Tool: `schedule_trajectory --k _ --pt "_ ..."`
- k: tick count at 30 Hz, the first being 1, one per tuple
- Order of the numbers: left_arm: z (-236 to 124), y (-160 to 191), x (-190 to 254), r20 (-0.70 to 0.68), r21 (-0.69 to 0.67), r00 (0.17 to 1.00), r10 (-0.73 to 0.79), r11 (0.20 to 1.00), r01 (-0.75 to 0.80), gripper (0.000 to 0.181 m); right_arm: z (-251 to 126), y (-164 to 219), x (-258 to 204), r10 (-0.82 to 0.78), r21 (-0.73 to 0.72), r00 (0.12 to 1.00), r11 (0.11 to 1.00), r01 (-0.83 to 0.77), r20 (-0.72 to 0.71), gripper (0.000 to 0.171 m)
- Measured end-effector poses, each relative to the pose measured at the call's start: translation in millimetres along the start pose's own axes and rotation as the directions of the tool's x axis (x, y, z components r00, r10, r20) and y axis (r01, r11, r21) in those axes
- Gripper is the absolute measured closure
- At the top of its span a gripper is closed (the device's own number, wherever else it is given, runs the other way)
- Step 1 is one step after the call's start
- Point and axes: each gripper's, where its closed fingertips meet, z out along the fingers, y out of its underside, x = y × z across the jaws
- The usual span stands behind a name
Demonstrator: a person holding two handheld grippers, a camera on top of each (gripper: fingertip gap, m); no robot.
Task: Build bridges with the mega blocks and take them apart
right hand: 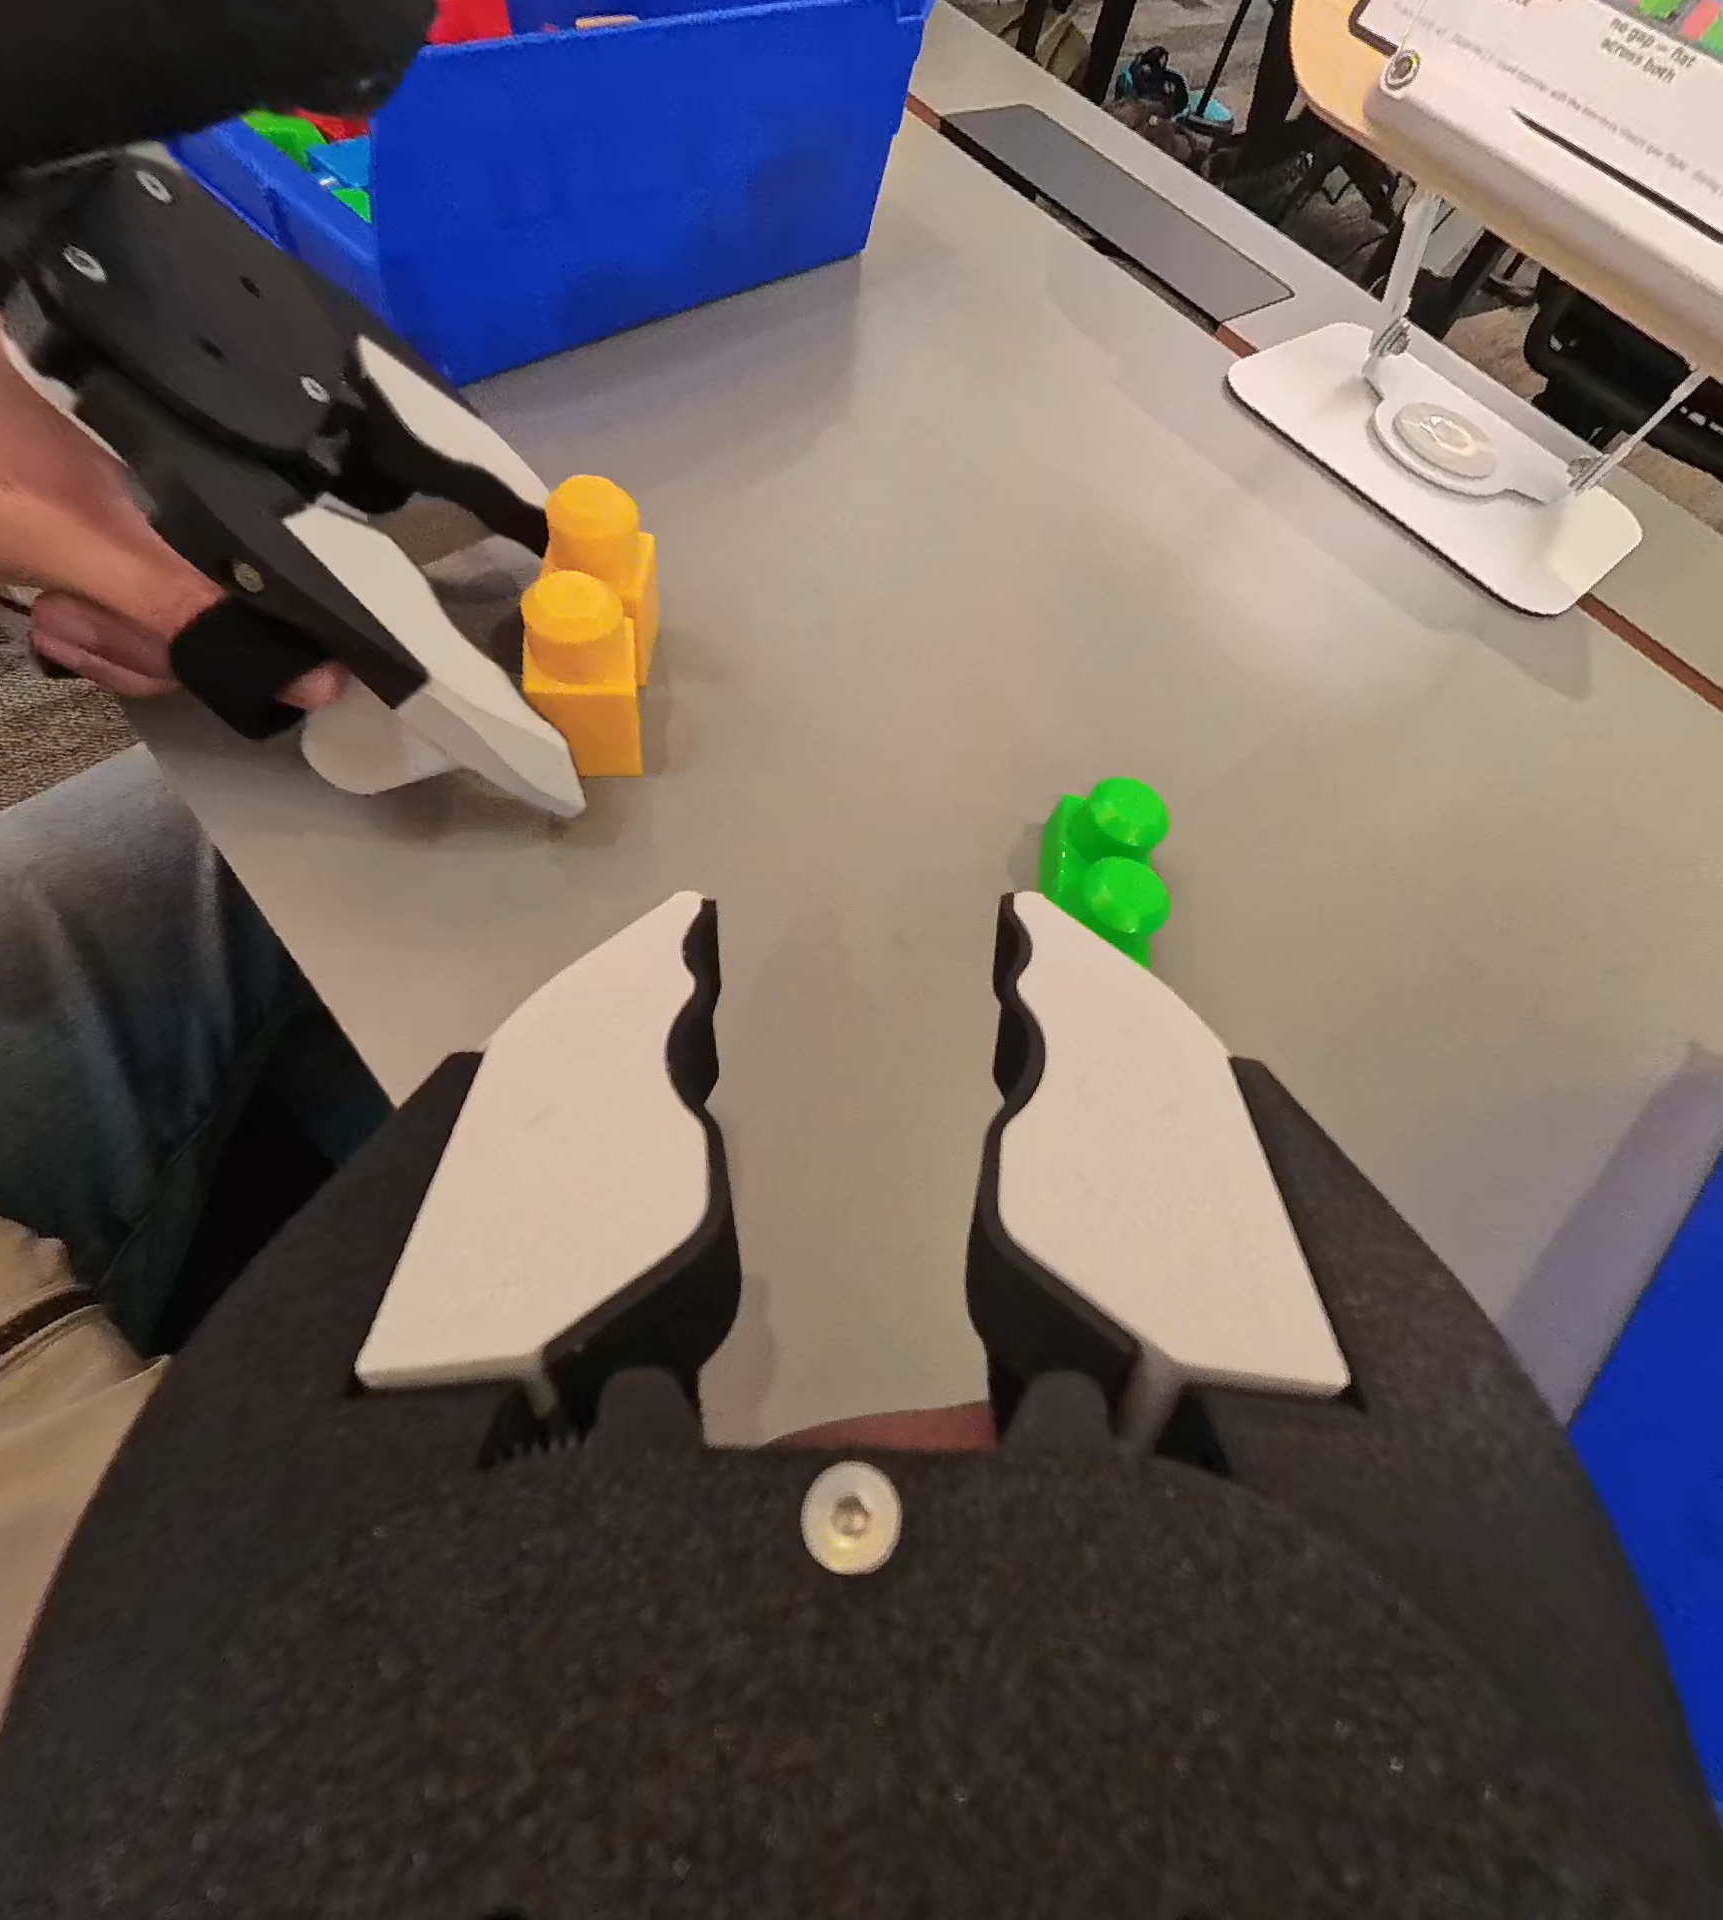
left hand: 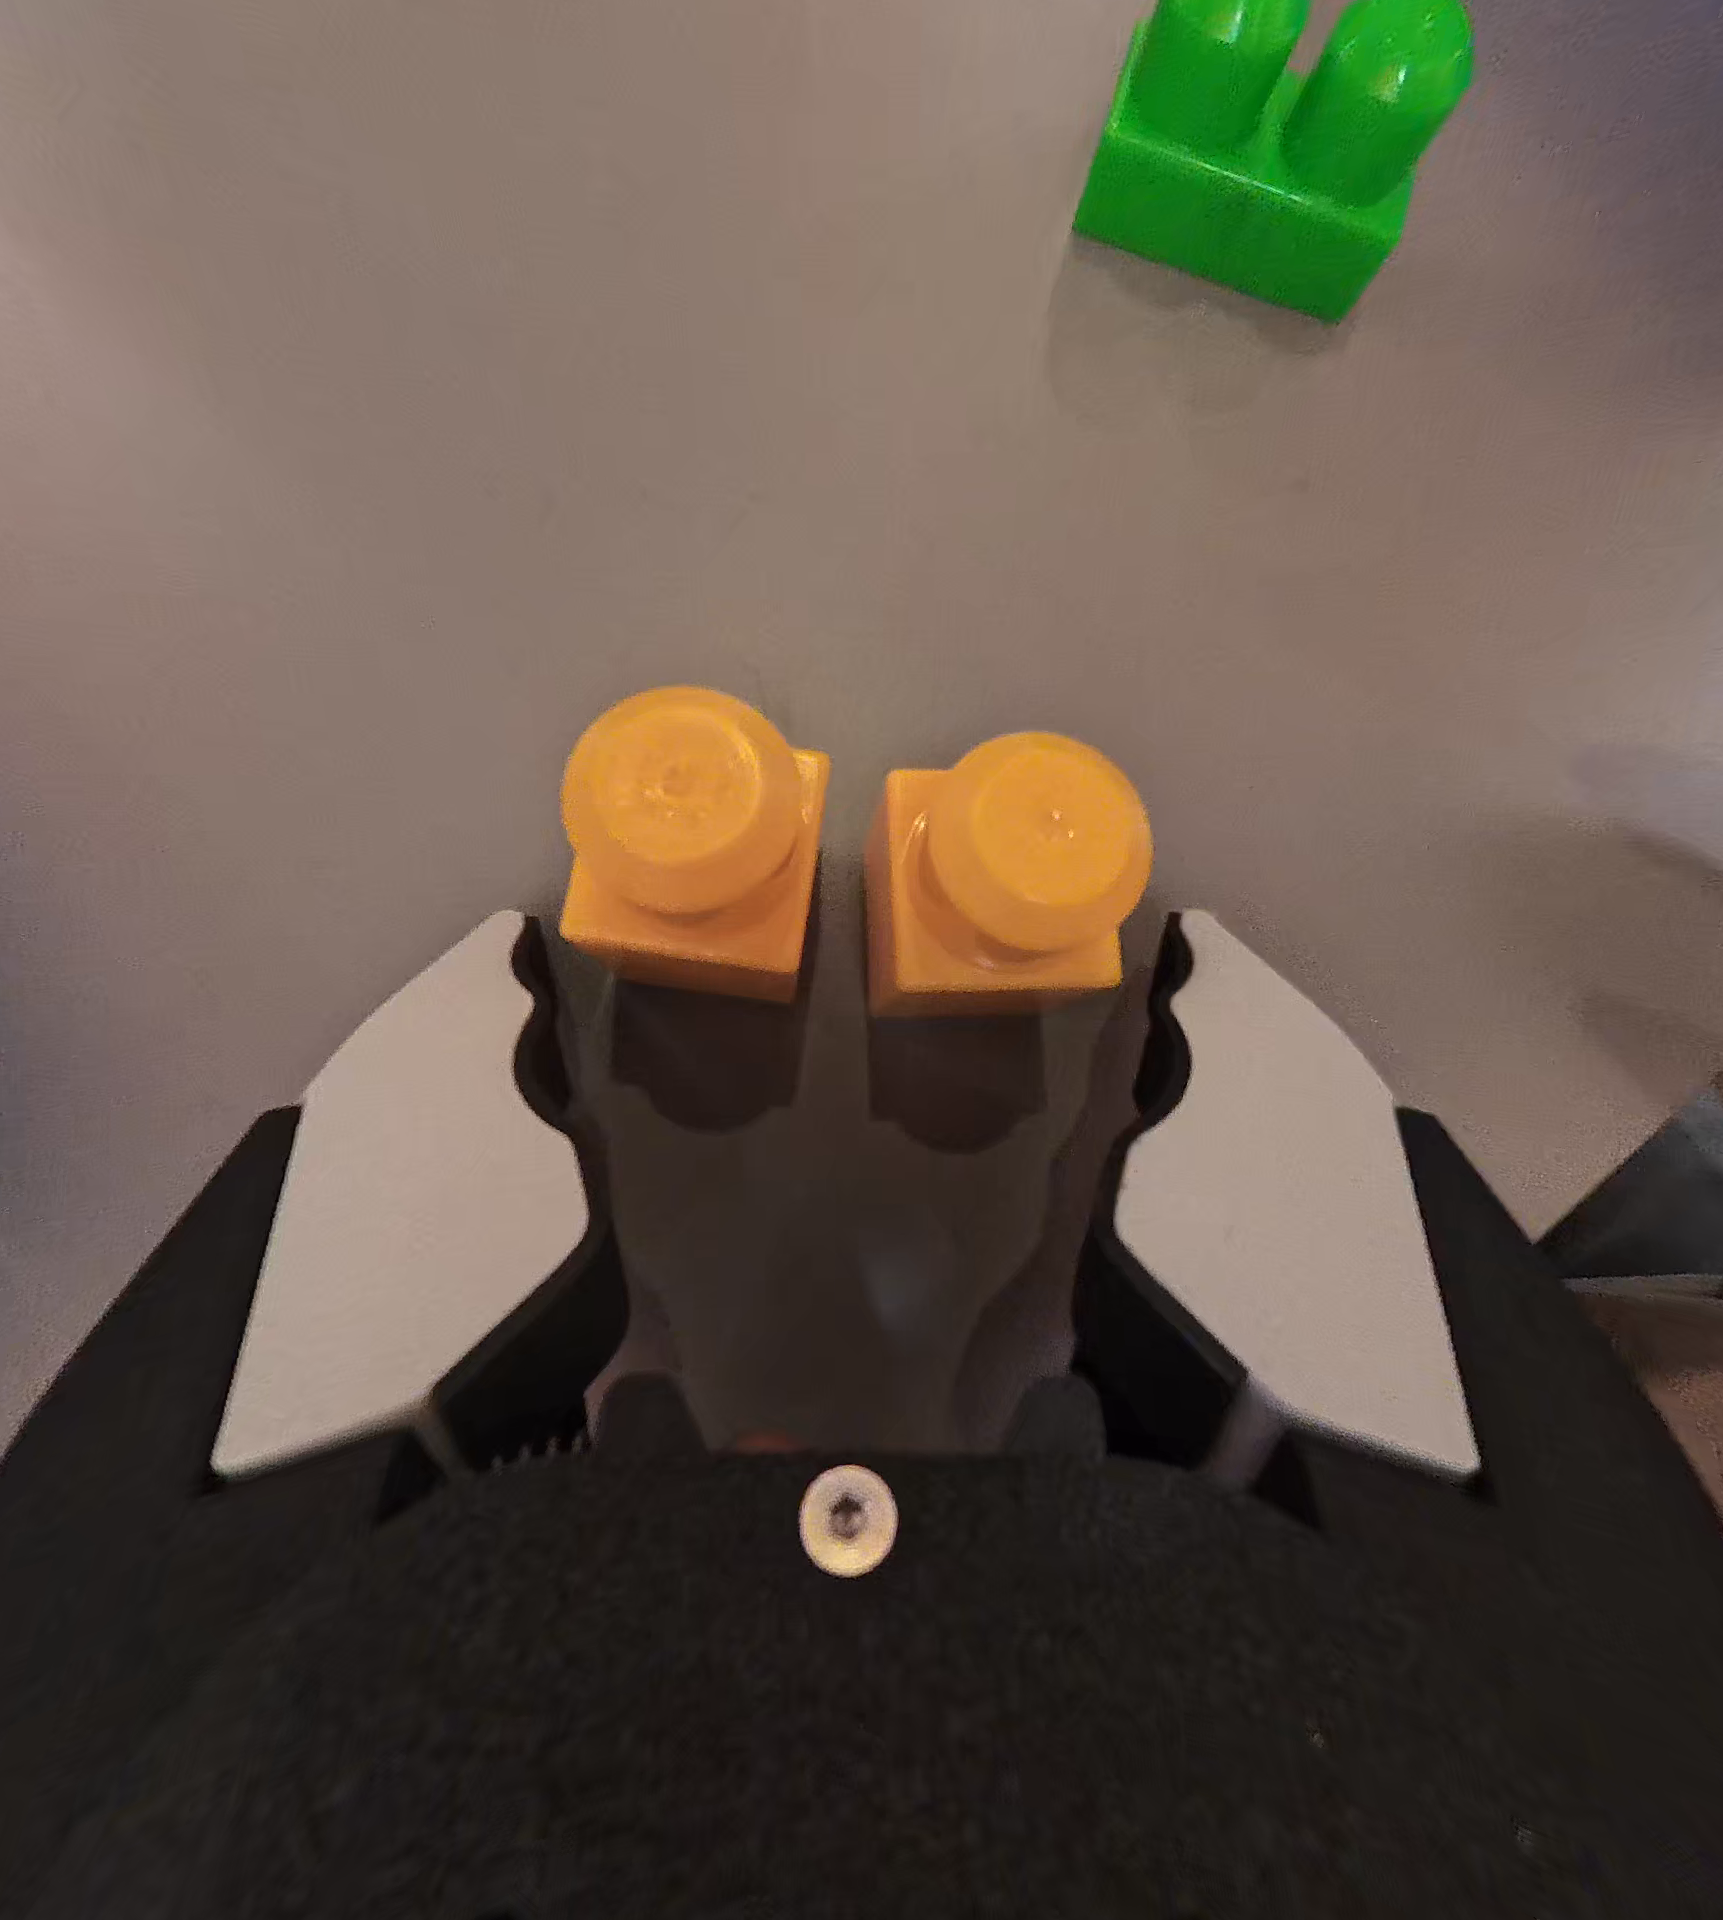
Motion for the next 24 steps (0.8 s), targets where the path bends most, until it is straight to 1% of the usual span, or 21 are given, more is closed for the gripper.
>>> schedule_trajectory --k 2,4,7,12,17,24 --pt "2 -1 -2 0.011 -0.013 1.000 0.022 1.000 -0.022 0.074 0 0 0 -0.003 -0.001 1.000 1.000 0.003 -0.001 0.120" --pt "3 -1 -7 0.037 -0.023 0.999 0.041 0.999 -0.040 0.081 -1 0 1 -0.003 0.002 1.000 1.000 0.003 -0.003 0.121" --pt "5 -2 -11 0.044 -0.021 0.998 0.041 0.999 -0.040 0.084 -2 0 3 0.001 0.007 1.000 1.000 -0.001 -0.004 0.121" --pt "6 -1 -6 0.051 -0.031 0.996 0.068 0.997 -0.066 0.080 -3 1 6 0.006 0.007 1.000 1.000 -0.006 -0.007 0.120" --pt "6 -2 -3 0.029 -0.021 0.997 0.077 0.997 -0.076 0.085 -2 2 5 0.004 0.005 1.000 1.000 -0.004 -0.004 0.121" --pt "9 -4 0 0.014 -0.021 0.997 0.082 0.996 -0.082 0.082 -2 3 4 0.004 0.001 1.000 1.000 -0.004 -0.002 0.120"
